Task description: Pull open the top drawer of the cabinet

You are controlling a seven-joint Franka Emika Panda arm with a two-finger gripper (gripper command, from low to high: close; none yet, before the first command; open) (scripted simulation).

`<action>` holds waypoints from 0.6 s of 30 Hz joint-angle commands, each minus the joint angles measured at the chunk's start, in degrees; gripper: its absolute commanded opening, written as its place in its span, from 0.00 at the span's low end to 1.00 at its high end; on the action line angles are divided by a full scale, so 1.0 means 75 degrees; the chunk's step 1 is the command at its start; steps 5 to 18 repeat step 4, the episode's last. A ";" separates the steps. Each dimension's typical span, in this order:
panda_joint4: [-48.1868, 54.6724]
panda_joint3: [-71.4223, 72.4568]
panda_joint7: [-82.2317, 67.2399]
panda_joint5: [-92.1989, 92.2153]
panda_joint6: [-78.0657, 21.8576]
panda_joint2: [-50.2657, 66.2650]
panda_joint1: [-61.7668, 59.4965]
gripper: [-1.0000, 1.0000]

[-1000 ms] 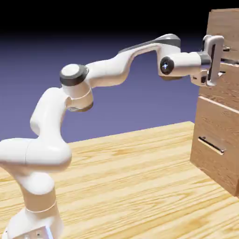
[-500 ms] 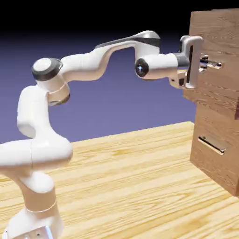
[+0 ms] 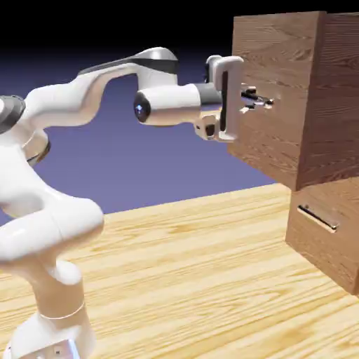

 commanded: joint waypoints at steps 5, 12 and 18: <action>-0.0475 -0.0387 0.0229 -0.0444 0.0071 -0.0346 0.0554 1.00; -0.0475 -0.0387 0.0229 -0.0444 0.0071 -0.0346 0.0554 1.00; -0.0475 -0.0387 0.0229 -0.0444 0.0071 -0.0346 0.0554 1.00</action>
